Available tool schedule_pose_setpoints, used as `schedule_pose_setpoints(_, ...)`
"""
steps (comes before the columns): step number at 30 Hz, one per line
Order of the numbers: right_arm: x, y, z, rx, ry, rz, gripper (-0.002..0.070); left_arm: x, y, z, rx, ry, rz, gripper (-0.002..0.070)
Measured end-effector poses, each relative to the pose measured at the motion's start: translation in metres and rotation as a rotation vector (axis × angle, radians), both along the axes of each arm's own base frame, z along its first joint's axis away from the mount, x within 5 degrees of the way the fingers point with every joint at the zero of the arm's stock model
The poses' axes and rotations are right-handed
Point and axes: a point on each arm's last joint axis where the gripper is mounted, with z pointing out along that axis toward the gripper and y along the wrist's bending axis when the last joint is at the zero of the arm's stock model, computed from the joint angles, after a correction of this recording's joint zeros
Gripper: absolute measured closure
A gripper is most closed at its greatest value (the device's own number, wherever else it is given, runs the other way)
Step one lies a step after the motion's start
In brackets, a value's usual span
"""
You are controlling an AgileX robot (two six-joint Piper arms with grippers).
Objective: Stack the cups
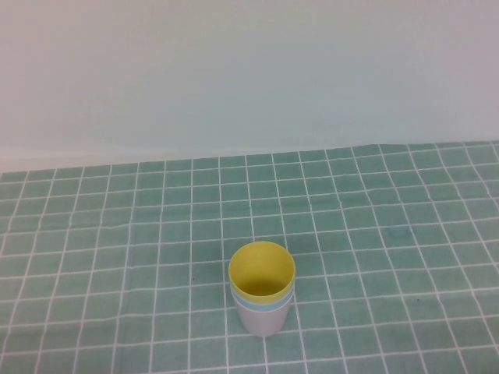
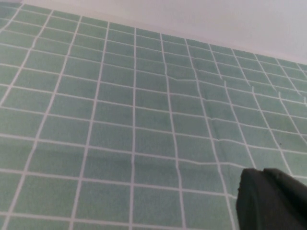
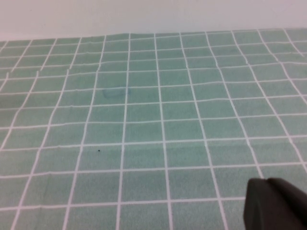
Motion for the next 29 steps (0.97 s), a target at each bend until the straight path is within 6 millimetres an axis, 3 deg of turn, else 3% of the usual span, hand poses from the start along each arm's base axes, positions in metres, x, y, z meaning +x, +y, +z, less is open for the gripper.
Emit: schedule_pose_setpoints(29, 0.0000, 0.0009, 0.0000, 0.023, 0.001, 0.002, 0.0678, -0.0001, -0.0012, 0.0000, -0.035, 0.004, -0.004, 0.0676)
